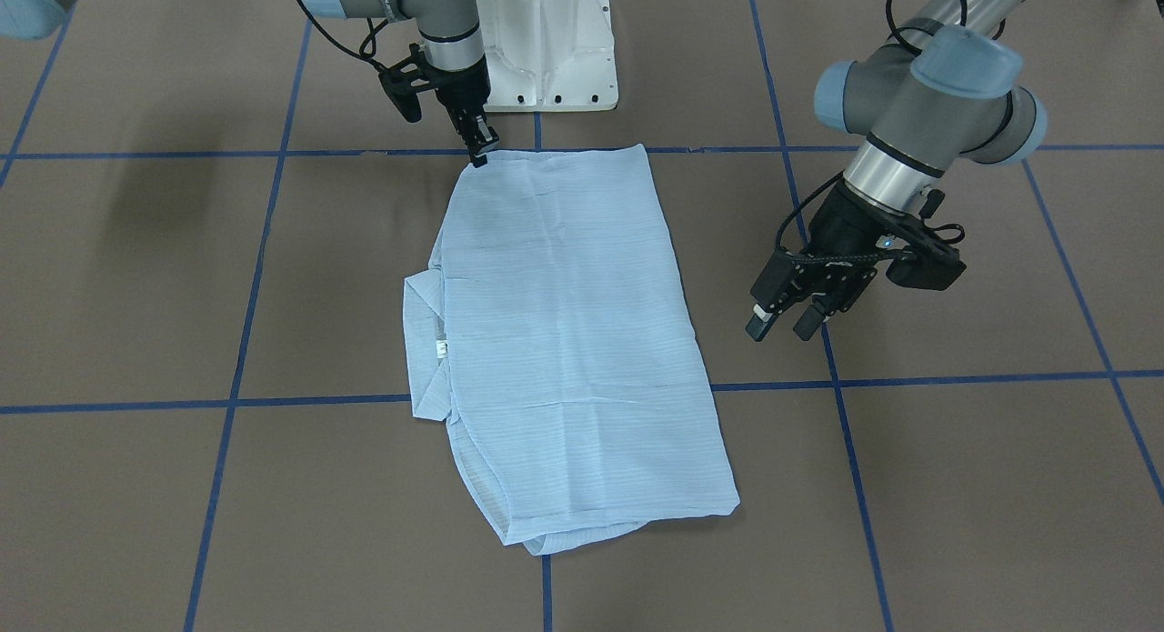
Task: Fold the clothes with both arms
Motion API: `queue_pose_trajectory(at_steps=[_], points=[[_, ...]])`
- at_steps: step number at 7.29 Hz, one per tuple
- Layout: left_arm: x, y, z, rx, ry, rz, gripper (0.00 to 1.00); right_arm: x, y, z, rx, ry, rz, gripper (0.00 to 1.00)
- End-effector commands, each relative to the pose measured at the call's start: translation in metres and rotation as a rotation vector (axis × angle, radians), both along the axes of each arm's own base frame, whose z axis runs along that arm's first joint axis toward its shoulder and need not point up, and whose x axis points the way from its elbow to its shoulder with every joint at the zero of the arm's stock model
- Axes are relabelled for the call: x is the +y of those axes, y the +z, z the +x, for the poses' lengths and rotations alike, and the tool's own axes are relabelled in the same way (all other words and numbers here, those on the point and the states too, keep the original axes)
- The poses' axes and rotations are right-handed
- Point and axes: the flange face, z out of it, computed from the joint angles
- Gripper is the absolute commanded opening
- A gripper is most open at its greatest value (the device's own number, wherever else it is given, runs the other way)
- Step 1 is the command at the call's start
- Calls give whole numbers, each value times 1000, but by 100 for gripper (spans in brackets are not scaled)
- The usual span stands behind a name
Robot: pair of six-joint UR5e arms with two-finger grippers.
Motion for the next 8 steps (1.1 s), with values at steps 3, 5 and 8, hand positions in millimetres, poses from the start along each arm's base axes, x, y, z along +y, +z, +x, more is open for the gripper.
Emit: queue_pose_trajectory(at_steps=[3,5,8], points=[[132,-50,76,174,57,-361,84,6,-2,6,26,-13,-17,0],[245,-24,129,179,8,-550,83,12,-4,11,20,-22,-14,0],[316,7,167,125,-3,-654,83,10,-5,13,17,-20,-13,0]])
